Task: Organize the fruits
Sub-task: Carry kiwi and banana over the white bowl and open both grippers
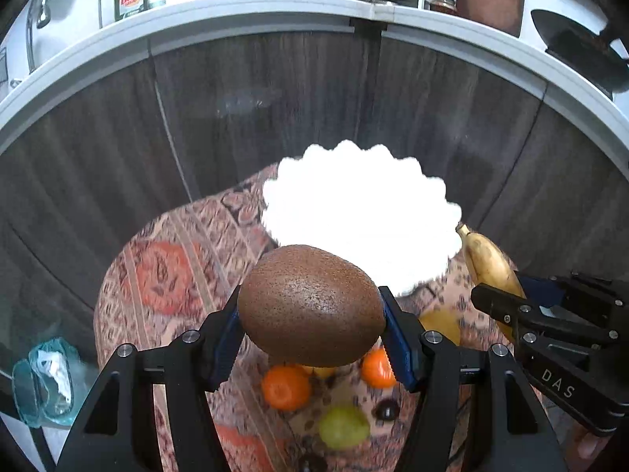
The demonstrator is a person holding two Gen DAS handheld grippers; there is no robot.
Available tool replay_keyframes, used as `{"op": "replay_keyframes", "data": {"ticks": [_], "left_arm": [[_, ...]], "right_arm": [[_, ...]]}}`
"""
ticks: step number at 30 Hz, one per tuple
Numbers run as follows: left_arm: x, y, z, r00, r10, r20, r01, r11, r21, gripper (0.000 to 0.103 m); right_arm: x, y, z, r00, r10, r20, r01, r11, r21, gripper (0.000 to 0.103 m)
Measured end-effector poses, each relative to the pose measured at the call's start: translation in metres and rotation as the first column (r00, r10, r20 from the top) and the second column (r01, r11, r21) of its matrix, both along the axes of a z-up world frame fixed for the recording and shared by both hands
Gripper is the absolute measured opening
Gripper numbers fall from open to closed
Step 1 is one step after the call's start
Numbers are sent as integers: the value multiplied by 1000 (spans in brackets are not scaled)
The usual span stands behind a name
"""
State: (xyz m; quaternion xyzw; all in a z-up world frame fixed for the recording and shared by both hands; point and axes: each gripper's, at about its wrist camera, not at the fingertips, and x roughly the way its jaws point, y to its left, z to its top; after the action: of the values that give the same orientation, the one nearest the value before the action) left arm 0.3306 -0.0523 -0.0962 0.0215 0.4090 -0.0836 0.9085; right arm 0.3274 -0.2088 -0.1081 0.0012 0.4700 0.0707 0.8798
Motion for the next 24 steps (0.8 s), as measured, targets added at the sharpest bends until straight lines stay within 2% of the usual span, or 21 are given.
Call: {"op": "replay_keyframes", "data": {"ticks": [5,12,24], "left_arm": [[34,-2,5,1000,-6,12,6,1000,5,62],[78,-11,-3,1000,-23,17,23,1000,2,62],[138,-30,-49,999,-33,-37,33,999,-2,63]], "right_arm": [[26,-10,5,999,-45,28,45,999,8,29],[67,-24,-1,994,-102,36,101,995,16,29],[122,-34,-43,985,-173,-19,174,985,7,29]]}}
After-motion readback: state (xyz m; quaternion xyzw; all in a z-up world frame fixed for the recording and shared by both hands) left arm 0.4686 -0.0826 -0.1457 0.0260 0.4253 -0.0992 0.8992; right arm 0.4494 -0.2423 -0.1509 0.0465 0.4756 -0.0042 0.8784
